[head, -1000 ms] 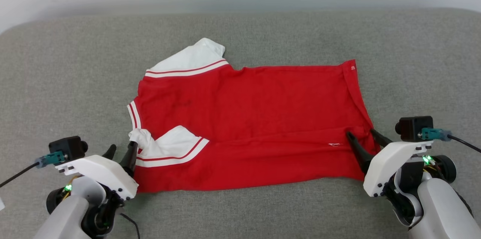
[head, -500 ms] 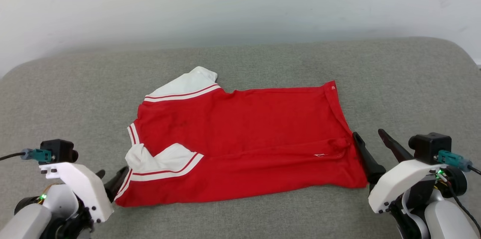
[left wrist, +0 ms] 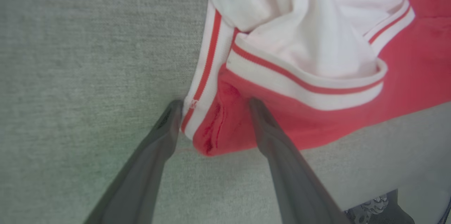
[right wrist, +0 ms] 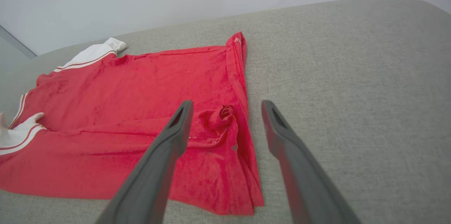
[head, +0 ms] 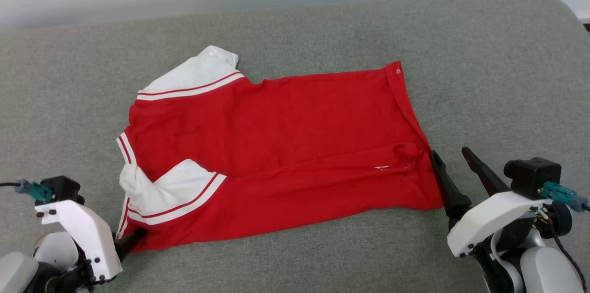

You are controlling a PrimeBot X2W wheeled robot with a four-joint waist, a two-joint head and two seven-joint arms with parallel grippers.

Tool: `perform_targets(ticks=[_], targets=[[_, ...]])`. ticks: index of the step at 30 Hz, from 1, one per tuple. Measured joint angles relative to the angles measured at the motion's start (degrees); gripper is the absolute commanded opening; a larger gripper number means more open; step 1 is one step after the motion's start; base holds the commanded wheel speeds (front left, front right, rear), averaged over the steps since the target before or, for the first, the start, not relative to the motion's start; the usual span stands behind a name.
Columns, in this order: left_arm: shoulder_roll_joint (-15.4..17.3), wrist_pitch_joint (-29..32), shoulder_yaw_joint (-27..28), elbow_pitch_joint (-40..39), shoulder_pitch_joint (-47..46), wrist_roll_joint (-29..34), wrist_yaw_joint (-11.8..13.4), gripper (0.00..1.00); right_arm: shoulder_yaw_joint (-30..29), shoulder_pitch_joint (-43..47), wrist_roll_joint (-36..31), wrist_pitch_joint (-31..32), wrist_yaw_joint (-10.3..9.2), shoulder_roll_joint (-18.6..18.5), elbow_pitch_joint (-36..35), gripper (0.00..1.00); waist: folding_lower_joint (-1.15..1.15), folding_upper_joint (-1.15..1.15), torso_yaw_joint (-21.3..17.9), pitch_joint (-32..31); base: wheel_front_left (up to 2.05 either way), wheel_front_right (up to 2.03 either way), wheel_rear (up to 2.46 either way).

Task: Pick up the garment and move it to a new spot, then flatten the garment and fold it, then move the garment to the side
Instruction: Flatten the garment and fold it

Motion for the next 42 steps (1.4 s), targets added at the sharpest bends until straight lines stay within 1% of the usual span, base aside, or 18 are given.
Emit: perform_targets(ticks=[3, 4, 5, 6, 7, 9, 12, 16, 19, 22, 26, 28, 33, 34, 35, 36, 42], targets=[[-0.7, 1.4, -0.5, 1.4, -1.1, -0.6, -0.6, 1.00, -0.2, -0.2, 0.2, 0.3, 0.00, 0.3, 0.2, 1.00, 0.00, 0.00, -0.4, 1.3, 0.00, 0.00, 0.00], [-1.0, 1.7, -0.7, 1.8, -1.6, -0.8, -1.0, 0.55, -0.5, -0.2, 0.3, 0.6, 0.00, 0.3, 0.5, 1.00, 0.00, 0.00, -0.5, 1.5, 0.00, 0.00, 0.00], [-1.5, 1.6, -0.7, 2.4, -1.9, -1.0, -1.2, 0.35, -0.7, -0.3, 0.9, 0.9, 0.00, 0.3, 0.7, 1.00, 0.00, 0.00, -0.6, 1.7, 0.00, 0.00, 0.00], [-1.9, 1.6, -0.8, 3.0, -2.1, -1.0, -1.6, 0.09, -1.0, -0.4, 1.4, 1.4, 0.00, 0.2, 1.0, 1.00, 0.00, 0.00, -0.6, 1.6, 0.00, 0.00, 0.00], [-2.3, 1.5, -0.8, 3.5, -2.3, -1.0, -2.0, 0.00, -1.4, -0.6, 1.8, 2.1, 0.00, 0.1, 1.3, 1.00, 0.00, 0.00, -0.6, 1.5, 0.00, 0.00, 0.00], [-3.2, 0.5, -1.0, 4.6, -2.8, -0.9, -2.6, 0.00, -2.4, -0.8, 3.0, 3.3, 0.00, -0.4, 1.9, 1.00, 0.00, 0.00, -0.5, 1.2, 0.00, 0.00, 0.00], [-4.9, -1.3, -1.5, 5.3, -2.9, -0.4, -3.5, 0.00, -3.9, -1.0, 4.7, 7.0, 0.00, -1.8, 3.2, 1.00, 0.00, 0.00, -0.1, 0.5, 0.00, 0.00, 0.00], [-5.2, -3.5, -1.8, 4.9, -3.1, 1.2, -4.0, 0.00, -5.3, -1.8, 5.9, 15.7, 0.00, -3.7, 5.7, 1.00, 0.01, 0.00, 0.8, -0.7, 0.00, 0.00, 0.00], [-5.2, -4.9, -1.9, 2.7, -3.0, 2.6, -3.5, 0.00, -5.1, -3.0, 7.1, 22.1, -0.01, -5.4, 6.7, 1.00, 0.01, 0.00, 1.8, -1.4, 0.00, 0.00, 0.00], [-4.4, -5.8, -1.7, -0.5, -3.0, 3.7, -2.4, 0.00, -3.5, -4.8, 8.0, 27.2, -0.01, -5.7, 7.4, 1.00, 0.00, 0.00, 3.0, -1.6, 0.00, 0.00, 0.00], [-3.6, -6.2, -1.6, -4.7, -3.0, 5.1, -1.1, 0.00, -1.5, -7.4, 8.5, 31.4, 0.00, -5.9, 8.9, 1.00, 0.01, 0.00, 4.5, -1.0, 0.00, 0.00, 0.00], [-3.6, -6.3, -1.7, -6.0, -3.1, 5.3, -0.8, 0.00, -1.0, -8.4, 8.4, 33.4, 0.00, -5.8, 10.8, 1.00, 0.01, 0.00, 5.2, -0.3, 0.00, 0.00, 0.00], [-4.4, -6.8, -2.0, -6.8, -3.2, 5.7, -0.5, 0.00, -0.3, -10.3, 8.3, 37.4, -0.01, -5.5, 14.6, 1.00, 0.01, 0.00, 6.7, 1.2, 0.00, 0.00, 0.00], [-4.5, -7.0, -2.1, -6.8, -3.2, 5.7, -0.5, 0.00, -0.3, -10.7, 8.3, 38.0, -0.01, -5.5, 15.1, 0.45, 0.00, 0.00, 6.9, 1.3, 0.00, 0.00, 0.00], [-4.7, -7.0, -2.1, -6.7, -3.2, 5.7, -0.6, 0.00, -0.3, -11.0, 8.5, 38.1, -0.01, -5.6, 15.5, 0.24, 0.01, 0.00, 7.1, 1.5, 0.00, 0.00, 0.00], [-4.8, -7.1, -2.1, -6.5, -3.2, 5.6, -0.7, 0.00, -0.4, -11.2, 8.9, 38.1, -0.02, -5.6, 15.8, 0.00, 0.01, 0.00, 7.1, 1.5, 0.00, 0.00, 0.00], [-5.4, -7.9, -2.2, -5.6, -2.5, 5.3, -0.8, 0.00, 0.5, -11.4, 9.2, 36.8, -0.01, -5.6, 16.0, 0.00, 0.01, 0.00, 6.9, -0.2, 0.00, 0.00, 0.00]])
